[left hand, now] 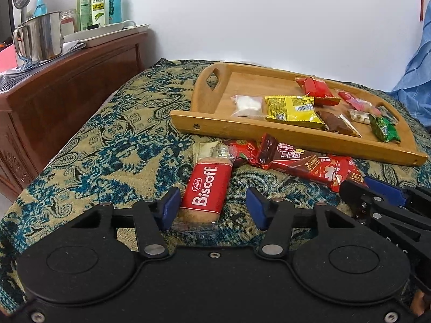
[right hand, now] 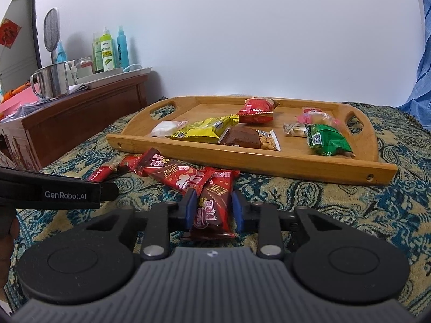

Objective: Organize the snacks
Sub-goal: 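Grasp the Biscoff packet with the left gripper while the right grasps the chocolate bar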

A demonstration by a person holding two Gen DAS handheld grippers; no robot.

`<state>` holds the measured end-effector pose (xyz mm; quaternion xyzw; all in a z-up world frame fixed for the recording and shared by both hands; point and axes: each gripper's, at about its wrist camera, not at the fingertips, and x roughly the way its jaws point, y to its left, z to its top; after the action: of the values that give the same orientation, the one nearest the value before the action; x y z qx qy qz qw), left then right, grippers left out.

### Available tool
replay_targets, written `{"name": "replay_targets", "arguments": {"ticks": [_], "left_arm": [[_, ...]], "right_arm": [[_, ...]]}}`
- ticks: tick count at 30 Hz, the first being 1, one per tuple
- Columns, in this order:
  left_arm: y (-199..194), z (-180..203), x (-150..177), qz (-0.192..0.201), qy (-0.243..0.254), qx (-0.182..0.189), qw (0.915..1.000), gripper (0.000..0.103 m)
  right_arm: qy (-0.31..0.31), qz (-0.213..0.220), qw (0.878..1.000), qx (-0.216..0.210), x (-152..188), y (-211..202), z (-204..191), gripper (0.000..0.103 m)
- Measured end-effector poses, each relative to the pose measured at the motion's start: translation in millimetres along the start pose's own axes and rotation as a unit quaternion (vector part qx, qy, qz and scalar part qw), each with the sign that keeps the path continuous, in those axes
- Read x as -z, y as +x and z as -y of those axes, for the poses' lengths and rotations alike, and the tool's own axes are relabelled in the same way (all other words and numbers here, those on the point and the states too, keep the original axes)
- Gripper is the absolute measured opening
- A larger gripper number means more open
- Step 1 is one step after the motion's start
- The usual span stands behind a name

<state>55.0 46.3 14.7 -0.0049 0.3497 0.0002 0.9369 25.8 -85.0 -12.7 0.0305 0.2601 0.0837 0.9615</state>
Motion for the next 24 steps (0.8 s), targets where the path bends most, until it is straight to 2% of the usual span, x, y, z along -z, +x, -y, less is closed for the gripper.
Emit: {"name": "replay_targets", "arguments": {"ticks": [2,4,6,7,12,24], "left_arm": [[-1,0,0,0.001,-0.004,0.002,1.0,0.044],[-3,1,1,0.001,-0.008,0.005,1.0,0.031],[-5,2,0,-0.001,-0.013,0.008,0.9999,0.031],[-6,2,0,-0.002,-0.014,0.008,0.9999,0.031],[-13,5,1,-0.002,-0.015,0.005,0.9999,0.03],[-42,14,0,0.013,-0.003,0.008,0.9999,0.03]], "right_arm": [[-0.005,0.002,1.0,0.006,1,0,-3,0.038],[-0.011,0.002,1.0,0.011,1,1,-5,0.041],[-0.014,-0.002,1.0,0.015,1,2,-7,0.041],[-0.016,-0.004,1.0,0.016,1,3,-8,0.036],[-0.019,-0.01,1.0,0.013,0,2,-7,0.028],[-0.002,0.009,1.0,0.029,-4,-22,1,0.028]]}}
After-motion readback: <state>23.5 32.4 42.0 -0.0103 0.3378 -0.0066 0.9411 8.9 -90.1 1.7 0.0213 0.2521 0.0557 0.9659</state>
